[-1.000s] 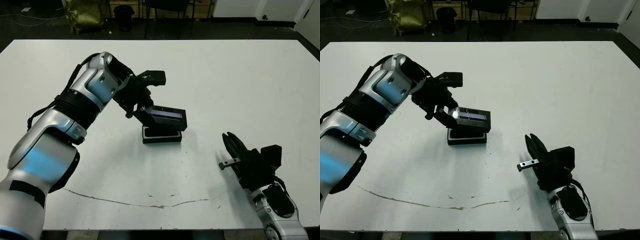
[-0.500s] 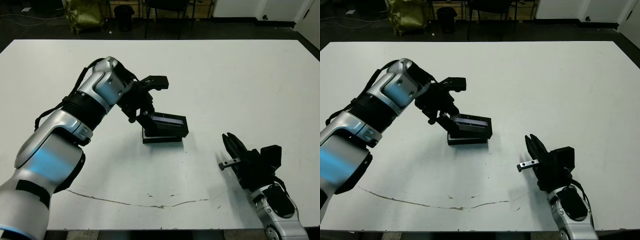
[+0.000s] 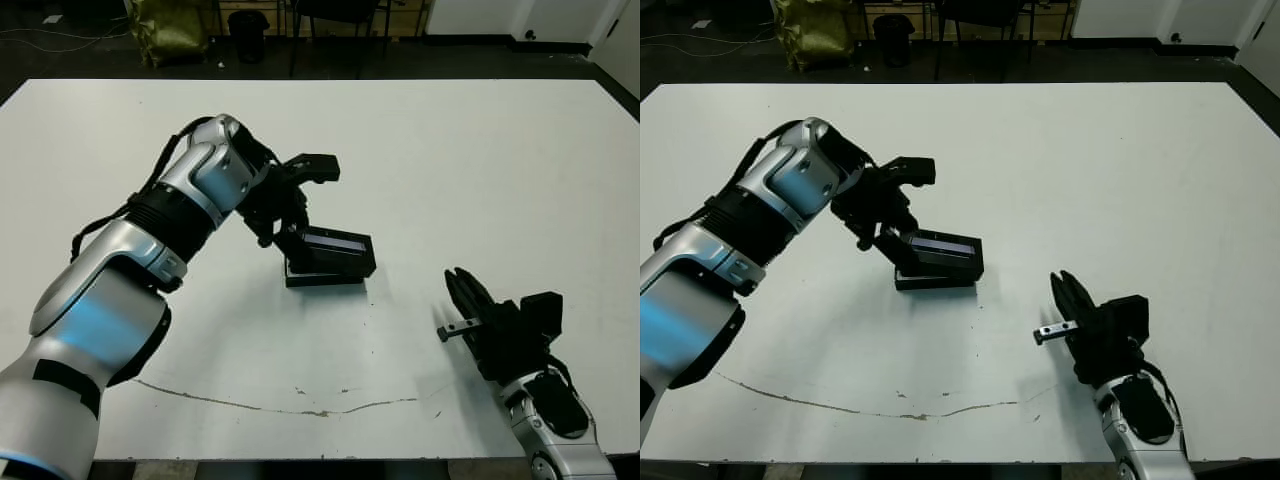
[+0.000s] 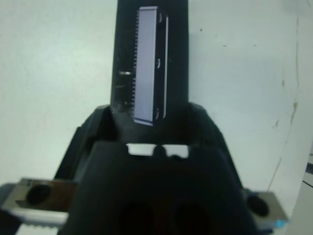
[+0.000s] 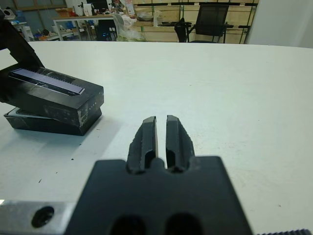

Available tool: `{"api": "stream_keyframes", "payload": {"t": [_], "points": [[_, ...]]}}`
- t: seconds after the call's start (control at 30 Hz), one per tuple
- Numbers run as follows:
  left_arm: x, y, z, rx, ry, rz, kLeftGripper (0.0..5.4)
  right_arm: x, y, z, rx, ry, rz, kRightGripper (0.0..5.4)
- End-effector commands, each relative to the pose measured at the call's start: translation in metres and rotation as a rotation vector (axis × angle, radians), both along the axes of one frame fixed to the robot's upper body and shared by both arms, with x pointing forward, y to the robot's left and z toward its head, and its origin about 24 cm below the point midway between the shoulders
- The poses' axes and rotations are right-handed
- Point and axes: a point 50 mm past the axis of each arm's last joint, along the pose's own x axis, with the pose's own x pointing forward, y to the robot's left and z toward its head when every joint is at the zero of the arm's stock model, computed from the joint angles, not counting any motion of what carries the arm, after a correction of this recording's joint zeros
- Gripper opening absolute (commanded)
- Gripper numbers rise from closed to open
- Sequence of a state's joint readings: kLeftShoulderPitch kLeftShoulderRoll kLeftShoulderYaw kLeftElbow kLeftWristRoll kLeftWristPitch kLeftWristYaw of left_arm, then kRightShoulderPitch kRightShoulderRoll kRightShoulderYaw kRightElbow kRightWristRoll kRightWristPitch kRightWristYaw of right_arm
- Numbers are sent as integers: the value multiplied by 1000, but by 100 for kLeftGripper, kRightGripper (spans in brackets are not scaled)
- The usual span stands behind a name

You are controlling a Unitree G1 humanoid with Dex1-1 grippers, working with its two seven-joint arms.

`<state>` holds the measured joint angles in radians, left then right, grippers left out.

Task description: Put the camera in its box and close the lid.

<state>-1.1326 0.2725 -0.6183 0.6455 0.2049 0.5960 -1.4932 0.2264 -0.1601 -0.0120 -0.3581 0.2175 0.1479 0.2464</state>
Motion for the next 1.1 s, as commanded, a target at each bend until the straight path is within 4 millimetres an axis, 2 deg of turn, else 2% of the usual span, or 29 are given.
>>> {"api": "stream_keyframes", "payload": {"t": [0.03,0.67,1.1], "points": [[0,1,0,23,-7,-10,239,-2,-2,-5,-3,32,-7,0],[-2,3,-5,59,21,-28,230,-3,-1,-6,6,38,-16,0],[-10,-8,-6,84,40,-31,230,-6,0,-7,-1,48,-27,0]]}}
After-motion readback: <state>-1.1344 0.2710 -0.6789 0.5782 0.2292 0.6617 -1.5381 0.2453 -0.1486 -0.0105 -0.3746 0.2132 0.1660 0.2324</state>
